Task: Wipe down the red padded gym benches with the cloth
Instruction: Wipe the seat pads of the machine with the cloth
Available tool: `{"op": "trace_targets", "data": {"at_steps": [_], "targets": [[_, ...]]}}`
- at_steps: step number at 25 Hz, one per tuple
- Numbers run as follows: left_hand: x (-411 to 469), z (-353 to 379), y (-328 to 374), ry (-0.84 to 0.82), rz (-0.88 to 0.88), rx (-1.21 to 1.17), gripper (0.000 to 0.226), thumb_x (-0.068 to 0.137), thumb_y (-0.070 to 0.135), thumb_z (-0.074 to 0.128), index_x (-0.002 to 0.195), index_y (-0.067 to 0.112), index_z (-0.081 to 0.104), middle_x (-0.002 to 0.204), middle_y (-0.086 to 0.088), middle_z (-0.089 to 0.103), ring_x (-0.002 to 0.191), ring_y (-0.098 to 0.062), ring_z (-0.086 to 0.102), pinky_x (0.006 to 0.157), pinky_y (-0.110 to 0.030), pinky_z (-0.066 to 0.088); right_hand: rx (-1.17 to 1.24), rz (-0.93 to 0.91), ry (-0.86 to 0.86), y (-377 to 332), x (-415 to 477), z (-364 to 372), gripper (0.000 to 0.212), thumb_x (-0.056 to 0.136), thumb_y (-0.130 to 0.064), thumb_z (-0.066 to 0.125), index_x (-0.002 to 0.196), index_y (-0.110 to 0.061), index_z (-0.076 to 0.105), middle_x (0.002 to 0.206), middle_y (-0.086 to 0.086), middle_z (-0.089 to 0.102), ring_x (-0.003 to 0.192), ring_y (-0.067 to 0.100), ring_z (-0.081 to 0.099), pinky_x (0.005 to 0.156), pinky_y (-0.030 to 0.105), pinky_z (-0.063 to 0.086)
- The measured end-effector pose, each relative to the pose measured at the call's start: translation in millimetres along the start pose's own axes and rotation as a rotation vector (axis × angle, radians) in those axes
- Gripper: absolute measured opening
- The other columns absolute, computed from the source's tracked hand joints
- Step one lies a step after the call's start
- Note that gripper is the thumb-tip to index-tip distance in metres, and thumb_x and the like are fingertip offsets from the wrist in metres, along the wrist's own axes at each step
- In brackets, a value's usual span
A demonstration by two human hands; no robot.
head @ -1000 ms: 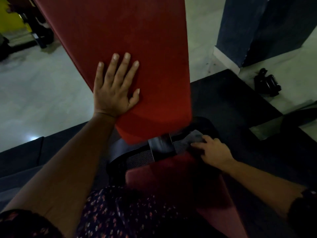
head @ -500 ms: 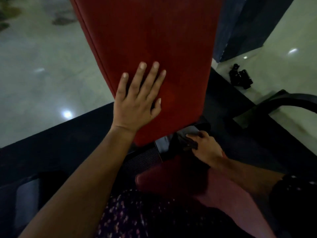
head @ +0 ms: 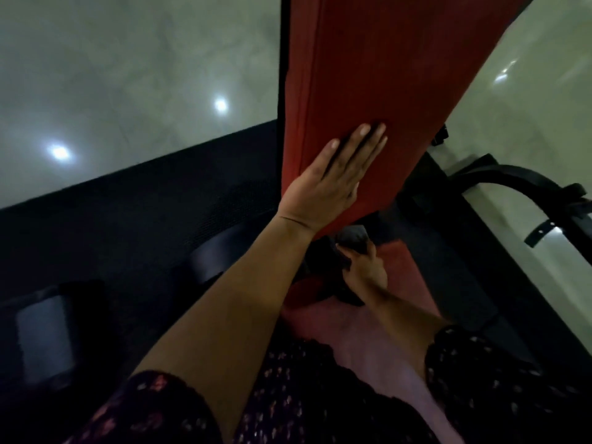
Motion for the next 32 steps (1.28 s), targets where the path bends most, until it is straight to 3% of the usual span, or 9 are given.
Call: {"op": "trace_targets", "data": {"at_steps": [5,9,11,15,19,25,28,32], "targets": [[-4.4,-2.2,-8.8,-0.256,0.118,0.026,0.066,0.103,0.044,0.031,0.157,0.017,0.003,0.160,0.004,0.013,0.147,-0.021,0.016,0.120,-0.047,-0.005,0.116,-0.310,-0.384,-80.1,-67.6,-10.9,0.054,0.095,-0.011,0.054,0.138,-0.044,0.050,0.162,0.003,0.011,0.141,0.027,0.033,0.107,0.031,0.037],[-21.2,-18.8,-22.5,-0.659,0.347,-0.120,0.077,0.104,0.039,0.034,0.152,0.017,-0.023,0.164,-0.003,-0.015,0.152,-0.025,-0.008,0.119,-0.041,-0.011,0.175,-0.202,-0.246,-58.6,-115.3,-99.4,0.060,0.091,-0.017,0.057,0.138,-0.050,0.045,0.153,0.002,0.030,0.130,0.024,0.046,0.099,0.033,0.046],[-18.5,-40.2,-39.0,-0.858,0.394,-0.307,0.068,0.106,0.040,0.028,0.154,0.021,-0.016,0.165,-0.002,-0.010,0.152,-0.024,-0.006,0.120,-0.040,-0.010,0.168,-0.165,-0.217,-44.0,-148.8,-141.0,0.060,0.089,-0.016,0.057,0.139,-0.048,0.046,0.149,0.002,0.035,0.125,0.025,0.050,0.096,0.032,0.047],[0.5,-87.5,-83.7,-1.076,0.168,-0.645,0.066,0.101,0.047,0.042,0.157,0.029,0.012,0.159,0.001,0.027,0.142,-0.023,0.031,0.119,-0.042,0.016,0.045,-0.152,-0.218,-26.7,-201.0,-208.2,0.054,0.092,-0.025,0.057,0.143,-0.039,0.044,0.142,0.004,0.039,0.122,0.027,0.049,0.098,0.037,0.046],[18.6,-124.6,-137.2,-1.146,-0.021,-0.765,0.067,0.098,0.052,0.047,0.155,0.030,0.021,0.151,-0.003,0.038,0.129,-0.028,0.045,0.099,-0.043,0.041,0.018,-0.127,-0.219,-31.9,-238.7,-264.2,0.053,0.091,-0.027,0.056,0.140,-0.044,0.046,0.136,0.002,0.043,0.117,0.025,0.052,0.094,0.038,0.048],[37.6,-149.9,-198.0,-1.121,-0.068,-0.766,0.069,0.093,0.057,0.052,0.152,0.031,0.026,0.149,-0.003,0.037,0.129,-0.027,0.045,0.098,-0.044,0.044,-0.006,-0.186,-0.174,-77.3,-248.4,-328.3,0.055,0.088,-0.022,0.056,0.138,-0.043,0.049,0.134,-0.004,0.055,0.095,0.018,0.063,0.073,0.033,0.057],[28.3,-158.4,-219.3,-1.170,-0.028,-0.762,0.067,0.094,0.053,0.054,0.152,0.032,0.028,0.151,-0.002,0.035,0.131,-0.026,0.043,0.101,-0.045,0.043,-0.042,-0.236,-0.215,-103.2,-245.1,-333.0,0.057,0.087,-0.018,0.053,0.139,-0.042,0.048,0.131,-0.003,0.057,0.085,0.015,0.061,0.066,0.028,0.052],[25.5,-154.3,-246.8,-1.212,0.017,-0.733,0.063,0.095,0.053,0.053,0.151,0.033,0.031,0.152,0.001,0.035,0.133,-0.022,0.040,0.105,-0.039,0.040,0.061,-0.242,-0.185,-115.0,-229.1,-349.2,0.056,0.087,-0.021,0.053,0.140,-0.039,0.048,0.130,0.001,0.054,0.097,0.022,0.059,0.069,0.027,0.043]]}}
Point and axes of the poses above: each hand's wrist, its own x-axis towards the middle knuckle, its own z-axis out of the palm, y = z × x, the point moved 9 cm from there along x, towards the middle knuckle
